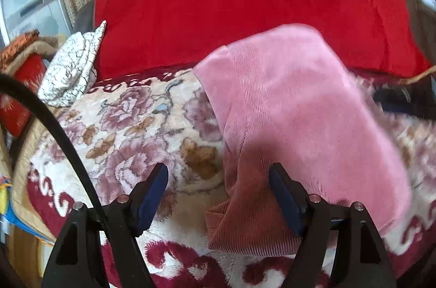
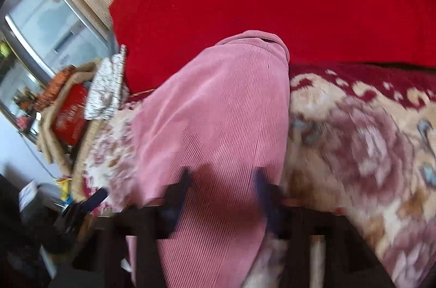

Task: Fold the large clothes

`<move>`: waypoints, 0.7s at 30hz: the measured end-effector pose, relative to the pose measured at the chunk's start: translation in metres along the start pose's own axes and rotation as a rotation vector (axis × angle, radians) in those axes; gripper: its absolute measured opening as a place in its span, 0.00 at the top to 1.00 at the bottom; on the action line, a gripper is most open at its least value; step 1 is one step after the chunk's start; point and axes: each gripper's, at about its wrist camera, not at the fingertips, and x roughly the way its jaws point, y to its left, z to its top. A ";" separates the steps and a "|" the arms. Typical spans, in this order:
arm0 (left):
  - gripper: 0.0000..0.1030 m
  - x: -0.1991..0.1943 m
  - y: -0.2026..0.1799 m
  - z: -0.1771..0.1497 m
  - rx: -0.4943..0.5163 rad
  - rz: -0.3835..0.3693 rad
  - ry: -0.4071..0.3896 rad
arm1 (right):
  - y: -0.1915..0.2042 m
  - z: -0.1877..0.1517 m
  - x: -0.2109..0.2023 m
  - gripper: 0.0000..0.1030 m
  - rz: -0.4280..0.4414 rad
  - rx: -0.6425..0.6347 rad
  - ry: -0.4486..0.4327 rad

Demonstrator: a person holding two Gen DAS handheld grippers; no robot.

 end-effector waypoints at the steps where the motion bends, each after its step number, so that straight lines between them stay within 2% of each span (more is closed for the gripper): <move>1: 0.25 -0.005 0.007 0.002 -0.033 -0.012 -0.022 | 0.002 -0.010 -0.014 0.35 0.005 -0.005 -0.026; 4: 0.19 -0.017 0.024 0.006 -0.119 -0.006 -0.079 | 0.012 -0.033 -0.035 0.36 0.008 -0.047 -0.066; 6: 0.19 -0.011 0.026 0.007 -0.131 0.017 -0.070 | 0.019 -0.051 -0.041 0.38 0.007 -0.066 -0.066; 8: 0.19 0.007 0.018 0.003 -0.091 0.038 -0.001 | 0.027 -0.061 -0.033 0.45 -0.006 -0.108 -0.046; 9: 0.19 0.027 0.007 -0.002 -0.031 0.055 0.089 | 0.028 -0.068 -0.025 0.46 -0.023 -0.133 -0.021; 10: 0.19 0.038 0.001 -0.006 -0.003 0.070 0.127 | 0.028 -0.074 -0.012 0.47 -0.036 -0.139 0.003; 12: 0.19 0.038 -0.003 -0.008 0.008 0.102 0.100 | 0.026 -0.077 -0.004 0.46 -0.020 -0.132 0.006; 17: 0.19 0.029 -0.007 -0.007 0.026 0.126 0.065 | 0.028 -0.073 -0.018 0.46 -0.033 -0.147 0.008; 21: 0.19 0.027 -0.008 -0.006 0.033 0.137 0.055 | 0.031 -0.071 -0.038 0.46 -0.026 -0.177 -0.066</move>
